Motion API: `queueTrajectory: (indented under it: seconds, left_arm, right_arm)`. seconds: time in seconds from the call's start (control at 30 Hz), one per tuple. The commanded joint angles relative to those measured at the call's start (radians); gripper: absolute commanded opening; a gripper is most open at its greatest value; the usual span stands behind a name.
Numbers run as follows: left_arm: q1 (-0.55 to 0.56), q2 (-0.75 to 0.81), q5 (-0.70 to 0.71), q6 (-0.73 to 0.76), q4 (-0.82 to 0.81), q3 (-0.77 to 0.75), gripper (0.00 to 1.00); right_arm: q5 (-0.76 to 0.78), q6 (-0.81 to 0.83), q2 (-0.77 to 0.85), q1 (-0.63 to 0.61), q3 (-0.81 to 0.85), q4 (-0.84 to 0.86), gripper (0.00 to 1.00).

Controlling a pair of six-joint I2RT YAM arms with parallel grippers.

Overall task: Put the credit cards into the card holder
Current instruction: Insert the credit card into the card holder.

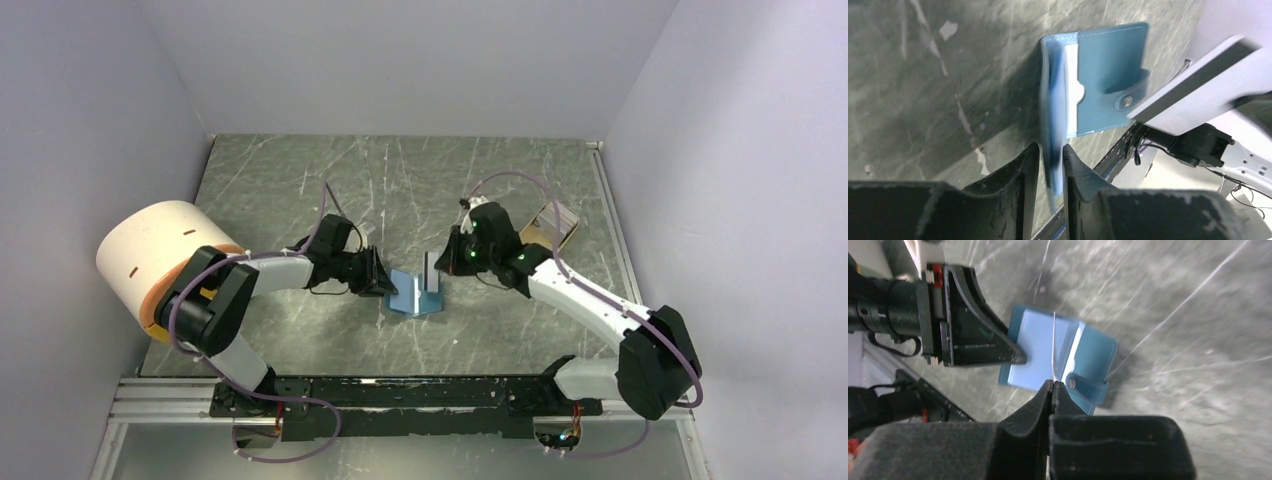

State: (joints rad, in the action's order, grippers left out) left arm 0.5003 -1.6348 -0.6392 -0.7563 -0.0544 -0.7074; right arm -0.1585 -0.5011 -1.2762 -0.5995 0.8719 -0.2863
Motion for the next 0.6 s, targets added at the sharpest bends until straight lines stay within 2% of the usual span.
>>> queueTrajectory:
  seconds: [0.0, 0.17, 0.33, 0.37, 0.47, 0.57]
  left_arm:
    - [0.008, 0.061, 0.060, 0.017, 0.018, 0.026, 0.30]
    - [0.008, 0.078, 0.076, 0.035, 0.045, 0.042, 0.31]
    - [0.009, 0.086, 0.058, 0.023, 0.011, 0.080, 0.32]
    - [0.008, 0.091, 0.058, 0.022, 0.005, 0.089, 0.31]
    - [0.008, 0.099, 0.075, 0.025, 0.015, 0.101, 0.21]
    - [0.009, 0.100, 0.078, 0.032, 0.023, 0.107, 0.23]
  right_arm:
    - [-0.100, -0.193, 0.025, -0.049, -0.112, 0.226, 0.00]
    - [-0.114, -0.257, -0.010, -0.075, -0.222, 0.369, 0.00]
    - [-0.099, -0.257, -0.048, -0.077, -0.268, 0.427, 0.00]
    - [-0.091, -0.252, -0.051, -0.076, -0.276, 0.435, 0.00]
    - [-0.077, -0.247, -0.064, -0.073, -0.308, 0.476, 0.00]
    - [-0.094, -0.243, -0.095, -0.064, -0.332, 0.527, 0.00]
